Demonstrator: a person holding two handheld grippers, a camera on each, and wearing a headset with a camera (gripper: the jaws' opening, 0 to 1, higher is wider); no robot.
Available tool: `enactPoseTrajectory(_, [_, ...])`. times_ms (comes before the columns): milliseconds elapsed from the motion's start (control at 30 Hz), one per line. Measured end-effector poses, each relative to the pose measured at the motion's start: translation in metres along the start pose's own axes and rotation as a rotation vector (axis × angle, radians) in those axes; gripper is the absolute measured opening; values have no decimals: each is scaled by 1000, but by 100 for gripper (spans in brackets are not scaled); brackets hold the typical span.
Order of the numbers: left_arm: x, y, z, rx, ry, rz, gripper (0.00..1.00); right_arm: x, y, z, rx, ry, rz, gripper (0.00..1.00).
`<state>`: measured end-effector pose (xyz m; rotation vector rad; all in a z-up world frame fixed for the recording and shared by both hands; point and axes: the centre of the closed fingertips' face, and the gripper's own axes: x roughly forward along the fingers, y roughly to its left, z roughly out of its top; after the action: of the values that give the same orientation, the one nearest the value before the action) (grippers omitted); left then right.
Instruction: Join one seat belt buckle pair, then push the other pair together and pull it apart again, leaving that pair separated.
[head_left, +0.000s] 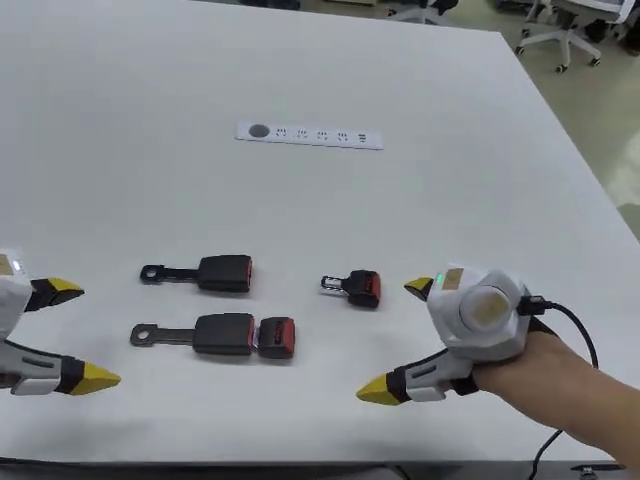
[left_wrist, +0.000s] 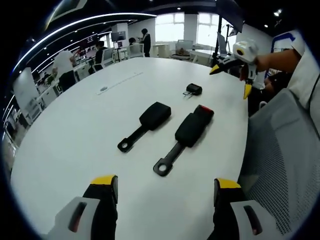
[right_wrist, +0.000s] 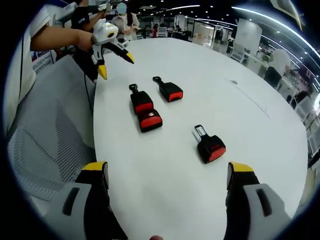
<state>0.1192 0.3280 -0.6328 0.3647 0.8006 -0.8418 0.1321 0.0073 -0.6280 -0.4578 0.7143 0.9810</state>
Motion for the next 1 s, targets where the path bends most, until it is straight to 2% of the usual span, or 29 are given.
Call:
enactPoseTrajectory(67, [2, -1, -1, -24, -8, 2, 82, 0, 6, 0, 17, -11, 16, 100])
enactPoseTrajectory(133, [5, -2, -5, -63, -16, -1, 83, 3, 10, -2, 30, -19, 16, 100])
enactPoseTrajectory(200, [7, 2, -9, -78, -19, 3, 85, 7, 10, -6, 47, -22, 9, 100])
enactPoseTrajectory(267, [7, -2, -6, -94, -27, 1, 85, 7, 11, -6, 61, -27, 4, 100])
enactPoseTrajectory(333, [7, -1, -7, -102, -33, 0, 85, 7, 10, -5, 71, -33, -2, 100])
enactPoseTrajectory(600, [3, -1, -1, -106, -56, 21, 83, 4, 11, -4, 91, -46, -15, 99])
enactPoseTrajectory(700, [2, 5, 0, -108, -77, 32, 82, 0, 13, 0, 106, -51, -18, 98])
enactPoseTrajectory(900, [1, 7, -3, -102, -72, 34, 79, 6, 7, -4, 113, -57, -19, 98])
enactPoseTrajectory(1000, [0, 7, -3, -99, -73, 36, 79, 0, 8, 3, 113, -64, -25, 98])
